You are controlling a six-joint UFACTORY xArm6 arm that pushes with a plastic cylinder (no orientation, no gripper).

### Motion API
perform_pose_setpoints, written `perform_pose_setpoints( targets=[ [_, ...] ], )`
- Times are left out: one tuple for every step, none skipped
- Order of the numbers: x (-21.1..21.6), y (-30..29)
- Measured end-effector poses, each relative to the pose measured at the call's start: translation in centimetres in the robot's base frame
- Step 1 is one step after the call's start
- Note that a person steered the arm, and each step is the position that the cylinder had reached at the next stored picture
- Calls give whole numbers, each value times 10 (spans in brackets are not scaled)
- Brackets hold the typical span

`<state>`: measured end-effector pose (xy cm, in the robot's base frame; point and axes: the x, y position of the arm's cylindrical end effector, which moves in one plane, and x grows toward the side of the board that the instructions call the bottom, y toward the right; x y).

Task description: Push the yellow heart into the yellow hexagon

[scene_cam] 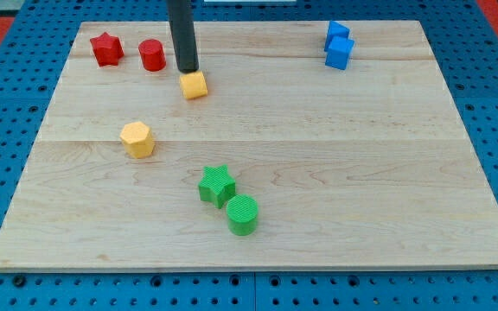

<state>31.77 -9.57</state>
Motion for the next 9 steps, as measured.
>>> perform_pose_setpoints(
  targets=[
    [17, -1],
    [14, 16],
    [11, 16],
    [5, 20],
    [11, 45],
    [50, 32],
    [81, 3],
    [102, -26],
    [125, -48]
  ],
)
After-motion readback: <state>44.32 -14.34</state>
